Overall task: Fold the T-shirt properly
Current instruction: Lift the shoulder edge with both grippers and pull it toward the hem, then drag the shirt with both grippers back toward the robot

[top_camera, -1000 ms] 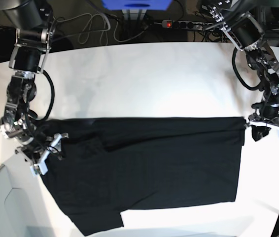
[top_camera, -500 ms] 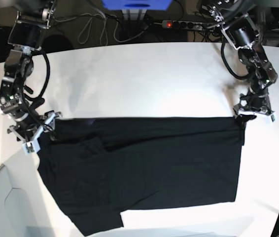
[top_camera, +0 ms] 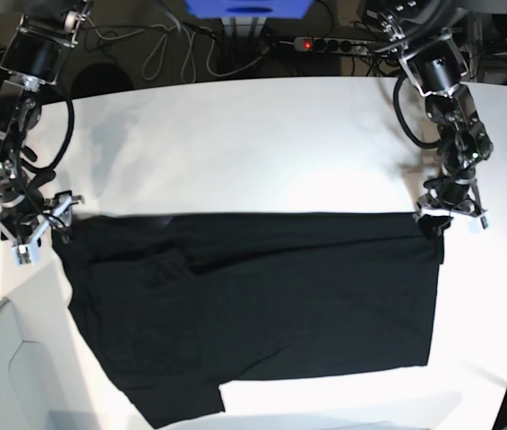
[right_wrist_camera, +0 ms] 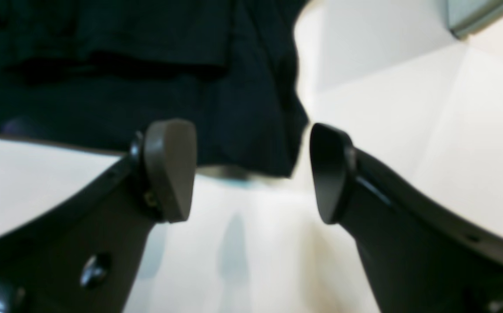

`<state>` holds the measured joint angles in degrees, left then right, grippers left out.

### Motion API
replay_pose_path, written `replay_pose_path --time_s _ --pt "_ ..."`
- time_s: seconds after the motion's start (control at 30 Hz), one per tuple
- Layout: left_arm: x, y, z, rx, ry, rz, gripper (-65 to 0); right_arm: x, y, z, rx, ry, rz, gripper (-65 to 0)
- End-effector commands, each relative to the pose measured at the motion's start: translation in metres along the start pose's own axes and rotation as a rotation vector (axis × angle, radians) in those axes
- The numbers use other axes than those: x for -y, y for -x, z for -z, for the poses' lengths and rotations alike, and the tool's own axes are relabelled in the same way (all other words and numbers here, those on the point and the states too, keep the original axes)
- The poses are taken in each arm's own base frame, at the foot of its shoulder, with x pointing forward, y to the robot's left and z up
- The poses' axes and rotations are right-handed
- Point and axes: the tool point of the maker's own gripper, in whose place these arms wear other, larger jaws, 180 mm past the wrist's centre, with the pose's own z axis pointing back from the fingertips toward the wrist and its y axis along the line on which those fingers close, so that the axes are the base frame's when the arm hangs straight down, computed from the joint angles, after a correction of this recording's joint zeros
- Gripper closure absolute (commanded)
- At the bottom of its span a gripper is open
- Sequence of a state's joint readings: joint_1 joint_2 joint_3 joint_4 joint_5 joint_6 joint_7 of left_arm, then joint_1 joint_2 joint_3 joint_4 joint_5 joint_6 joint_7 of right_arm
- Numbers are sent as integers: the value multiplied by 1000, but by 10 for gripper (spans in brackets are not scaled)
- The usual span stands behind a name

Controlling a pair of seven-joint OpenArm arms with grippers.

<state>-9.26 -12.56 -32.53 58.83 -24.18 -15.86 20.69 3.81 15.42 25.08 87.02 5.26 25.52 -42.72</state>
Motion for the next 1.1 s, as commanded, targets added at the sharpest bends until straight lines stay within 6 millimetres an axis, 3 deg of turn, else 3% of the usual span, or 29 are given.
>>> replay_pose_path --time_s 0.0,0.1,0.27,0.53,0.63,0.7,0.77,0.87,1.07 --pt "-2 1 1 -28 -4 16 -121 6 -16 -2 43 -5 -24 -398" --pt "-4 6 2 -41 -12 6 -2 14 -13 13 18 -15 22 -398" --pt "-5 9 3 -49 -15 6 0 22 -10 37 28 -41 108 -398" --pt "-10 14 -1 -61 -25 3 0 25 26 56 -17 -64 199 -391" --pt "-12 16 -5 -66 -28 11 0 23 42 54 -45 -65 197 -298" --pt "-9 8 -8 -46 -22 29 0 21 43 52 -47 -79 182 -178" --pt "-7 5 -13 -49 -19 50 0 27 42 48 -50 -75 158 -15" --pt "-1 -11 -22 -43 -14 84 0 34 40 36 -76 -54 101 -17" --pt "-11 -44 -50 -31 -62 101 0 40 3 -7 -41 23 -91 0"
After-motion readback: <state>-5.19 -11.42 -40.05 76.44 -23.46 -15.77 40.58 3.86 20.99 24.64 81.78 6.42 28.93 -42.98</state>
